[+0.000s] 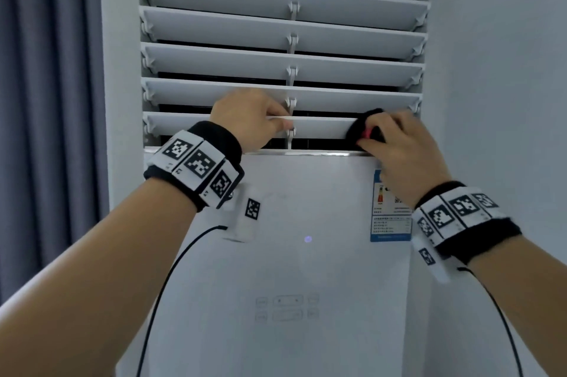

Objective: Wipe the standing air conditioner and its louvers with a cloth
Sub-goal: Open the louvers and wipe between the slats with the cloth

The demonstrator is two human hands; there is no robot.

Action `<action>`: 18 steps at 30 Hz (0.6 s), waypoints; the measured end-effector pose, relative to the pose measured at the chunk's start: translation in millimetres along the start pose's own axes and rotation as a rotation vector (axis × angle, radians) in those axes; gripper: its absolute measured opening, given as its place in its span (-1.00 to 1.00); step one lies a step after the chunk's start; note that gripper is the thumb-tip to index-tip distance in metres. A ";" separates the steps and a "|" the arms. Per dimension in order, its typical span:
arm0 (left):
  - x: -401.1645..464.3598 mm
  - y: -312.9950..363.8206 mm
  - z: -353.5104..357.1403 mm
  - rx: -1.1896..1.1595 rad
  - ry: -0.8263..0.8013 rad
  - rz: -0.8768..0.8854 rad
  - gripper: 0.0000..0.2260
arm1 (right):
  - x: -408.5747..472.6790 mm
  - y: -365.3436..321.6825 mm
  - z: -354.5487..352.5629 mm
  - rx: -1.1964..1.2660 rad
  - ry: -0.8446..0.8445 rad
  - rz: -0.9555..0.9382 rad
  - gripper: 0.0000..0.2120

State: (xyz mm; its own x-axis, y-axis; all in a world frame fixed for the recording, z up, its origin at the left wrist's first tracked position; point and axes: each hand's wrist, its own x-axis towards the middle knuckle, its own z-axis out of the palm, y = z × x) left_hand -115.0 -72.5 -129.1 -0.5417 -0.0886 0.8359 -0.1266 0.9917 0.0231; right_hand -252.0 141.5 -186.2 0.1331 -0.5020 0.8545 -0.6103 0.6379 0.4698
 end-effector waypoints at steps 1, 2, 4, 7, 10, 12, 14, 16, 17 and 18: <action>0.3 0.2 -0.4 0.004 -0.006 0.001 -0.79 | -4.1 5.5 -1.8 -0.005 -0.017 0.047 -0.72; 0.7 0.6 -0.6 0.008 -0.011 0.002 -0.79 | -6.7 7.4 -3.5 -0.001 -0.030 0.089 -0.73; 1.5 1.3 -1.8 0.015 -0.019 0.003 -0.78 | -4.1 -0.3 -6.4 0.012 -0.019 0.118 -0.75; -0.2 1.7 -1.6 0.015 -0.019 -0.002 -0.78 | 17.1 -33.2 -10.3 0.048 0.053 0.022 -0.67; -2.1 2.4 -0.7 0.011 0.000 -0.007 -0.75 | 36.8 -64.8 -12.1 0.001 0.054 -0.073 -0.64; -3.2 1.5 -0.3 0.009 -0.004 -0.014 -0.73 | 38.2 -68.6 -8.8 -0.048 0.019 -0.078 -0.64; -0.3 1.2 -2.0 0.009 -0.005 -0.027 -0.74 | 31.1 -56.1 -6.2 -0.087 0.001 -0.039 -0.63; 0.7 0.8 -2.5 0.012 -0.009 -0.040 -0.75 | 16.1 -35.3 -3.1 -0.104 -0.010 0.029 -0.68; 0.6 0.3 -2.3 0.017 -0.007 -0.038 -0.75 | 7.7 -23.3 -2.3 -0.102 -0.023 0.075 -0.73; 0.6 0.0 -2.3 0.024 -0.003 -0.033 -0.75 | -0.9 -11.5 -2.5 -0.097 -0.041 0.130 -0.77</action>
State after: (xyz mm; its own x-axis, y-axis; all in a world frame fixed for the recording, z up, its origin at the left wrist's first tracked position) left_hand -113.4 -72.4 -127.3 -0.5398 -0.1217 0.8330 -0.1647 0.9856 0.0373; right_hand -243.1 136.1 -191.8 0.0247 -0.4336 0.9008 -0.5418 0.7514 0.3766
